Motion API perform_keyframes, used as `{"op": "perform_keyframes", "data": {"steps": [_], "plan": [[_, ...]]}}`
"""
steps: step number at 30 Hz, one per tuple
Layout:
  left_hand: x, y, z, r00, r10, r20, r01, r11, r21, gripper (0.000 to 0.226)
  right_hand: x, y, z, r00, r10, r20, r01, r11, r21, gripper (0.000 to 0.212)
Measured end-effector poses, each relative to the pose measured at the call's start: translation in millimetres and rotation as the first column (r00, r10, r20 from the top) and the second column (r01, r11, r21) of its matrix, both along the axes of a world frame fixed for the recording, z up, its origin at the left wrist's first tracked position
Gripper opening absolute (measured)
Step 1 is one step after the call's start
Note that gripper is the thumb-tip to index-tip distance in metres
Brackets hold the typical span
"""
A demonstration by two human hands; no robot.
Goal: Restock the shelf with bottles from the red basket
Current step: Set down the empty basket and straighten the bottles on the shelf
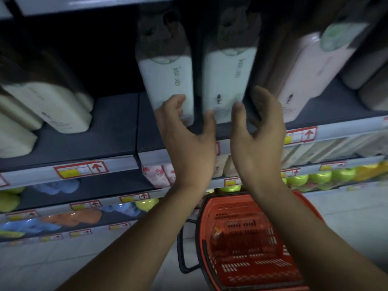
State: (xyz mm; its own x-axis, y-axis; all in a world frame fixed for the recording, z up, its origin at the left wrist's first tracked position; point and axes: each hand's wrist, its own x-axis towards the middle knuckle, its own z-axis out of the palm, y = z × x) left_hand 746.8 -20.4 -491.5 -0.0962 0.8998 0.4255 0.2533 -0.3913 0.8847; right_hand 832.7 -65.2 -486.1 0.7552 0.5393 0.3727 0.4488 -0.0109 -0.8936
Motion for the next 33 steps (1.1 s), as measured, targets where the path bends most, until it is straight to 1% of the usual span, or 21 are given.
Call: {"op": "perform_keyframes", "data": {"steps": [4, 7, 9, 13, 16, 21, 23, 33], "plan": [[43, -18, 19, 0.992, -0.126, -0.01, 0.126, 0.992, -0.02, 0.038, 30, -34, 12, 0.997, -0.066, 0.041, 0.068, 0.996, -0.052, 0.04], [84, -33, 26, 0.978, -0.203, -0.042, 0.204, 0.979, 0.002, 0.037, 56, -61, 12, 0.992, -0.072, 0.105, 0.087, 0.986, -0.142, 0.042], [109, -38, 26, 0.974, -0.222, -0.036, 0.222, 0.975, -0.014, 0.04, 72, -76, 8, 0.994, -0.039, 0.105, 0.058, 0.981, -0.187, 0.044], [147, -35, 21, 0.981, -0.191, -0.02, 0.191, 0.982, -0.014, 0.052, 106, -84, -1, 0.998, -0.035, 0.06, 0.044, 0.986, -0.163, 0.045], [160, -30, 19, 0.991, -0.122, -0.058, 0.122, 0.992, 0.001, 0.06, 130, -72, -2, 0.999, -0.033, 0.004, 0.034, 0.989, -0.141, 0.051], [162, -26, 14, 0.992, -0.1, -0.079, 0.101, 0.995, 0.007, 0.059, 143, -47, -5, 0.997, 0.071, -0.03, -0.074, 0.992, -0.102, 0.051], [162, -25, 14, 0.992, -0.1, -0.07, 0.101, 0.995, -0.001, 0.059, 141, -42, -8, 0.995, 0.082, -0.056, -0.087, 0.991, -0.099, 0.052], [158, -10, 7, 0.986, -0.149, -0.071, 0.148, 0.989, -0.018, 0.062, 129, -35, -14, 1.0, 0.028, 0.008, -0.027, 0.997, -0.074, 0.058]]}}
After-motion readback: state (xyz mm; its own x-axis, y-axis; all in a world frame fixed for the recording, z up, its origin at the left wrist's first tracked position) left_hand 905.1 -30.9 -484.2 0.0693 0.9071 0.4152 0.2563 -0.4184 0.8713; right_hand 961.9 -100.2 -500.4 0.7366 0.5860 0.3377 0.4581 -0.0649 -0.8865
